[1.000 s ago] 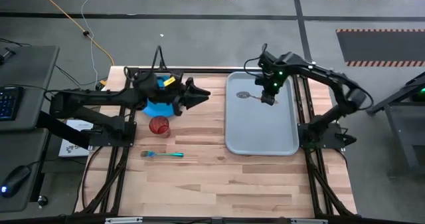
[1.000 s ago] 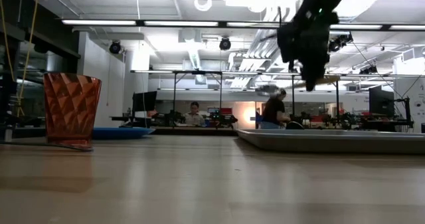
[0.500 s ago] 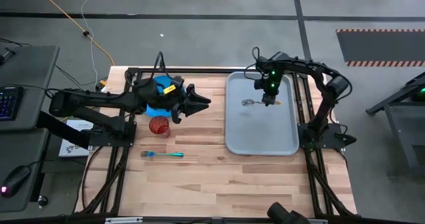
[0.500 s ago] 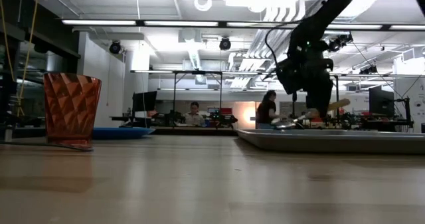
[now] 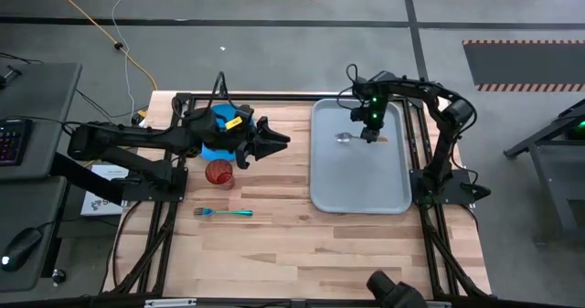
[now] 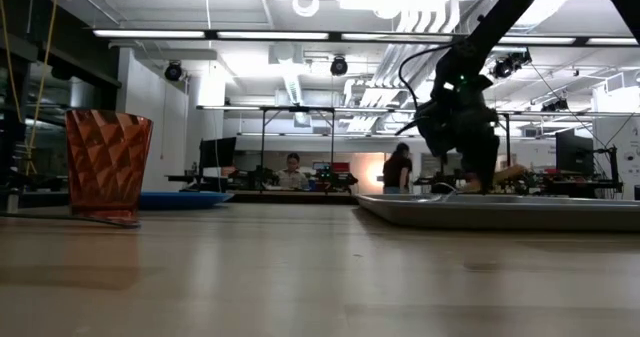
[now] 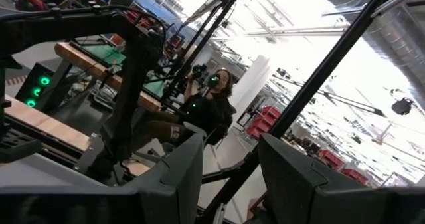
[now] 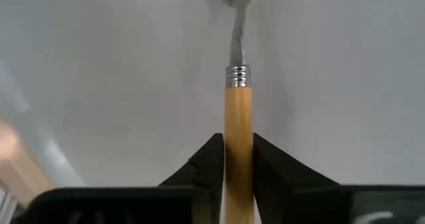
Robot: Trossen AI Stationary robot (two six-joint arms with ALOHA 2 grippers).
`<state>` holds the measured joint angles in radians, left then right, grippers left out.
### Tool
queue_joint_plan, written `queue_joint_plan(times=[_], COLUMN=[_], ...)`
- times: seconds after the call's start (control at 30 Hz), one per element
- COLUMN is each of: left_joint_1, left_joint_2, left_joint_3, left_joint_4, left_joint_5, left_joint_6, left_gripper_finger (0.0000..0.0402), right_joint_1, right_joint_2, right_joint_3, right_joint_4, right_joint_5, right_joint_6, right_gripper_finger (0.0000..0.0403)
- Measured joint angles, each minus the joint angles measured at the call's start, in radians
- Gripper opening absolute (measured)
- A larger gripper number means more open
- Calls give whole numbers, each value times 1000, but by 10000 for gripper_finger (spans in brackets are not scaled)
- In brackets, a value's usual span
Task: Pick and place plate/cup/fork/spoon on tray
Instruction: Put the yellow spoon on the gray serving tray
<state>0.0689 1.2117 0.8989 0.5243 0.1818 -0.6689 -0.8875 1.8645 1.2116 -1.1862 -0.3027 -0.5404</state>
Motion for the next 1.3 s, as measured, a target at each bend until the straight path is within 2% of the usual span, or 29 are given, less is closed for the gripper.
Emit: queue_joint_plan(times=[0.37, 0.57, 0.83, 1.1, 1.3], left_joint_1=[0, 0, 1, 1, 1], left_joint_2=[0, 0, 0, 0, 0], left_joint_3=[0, 0, 0, 0, 0], left_joint_4=[-3, -3, -4, -4, -4], left_joint_5=[-12, -12, -12, -12, -12], left_joint_6=[0, 0, 0, 0, 0], left_gripper_finger=[135, 135, 135, 135, 135], right_joint_1=[0, -1, -3, -3, -3], right_joint_2=[0, 0, -1, -1, -21], right_joint_3=[4, 4, 4, 4, 4], right_joint_4=[81, 93, 128, 138, 133], right_joint_5=[17, 91, 99, 177, 175], right_joint_6=[55, 91, 108, 121, 138], right_gripper_finger=[50, 74, 110, 144, 151])
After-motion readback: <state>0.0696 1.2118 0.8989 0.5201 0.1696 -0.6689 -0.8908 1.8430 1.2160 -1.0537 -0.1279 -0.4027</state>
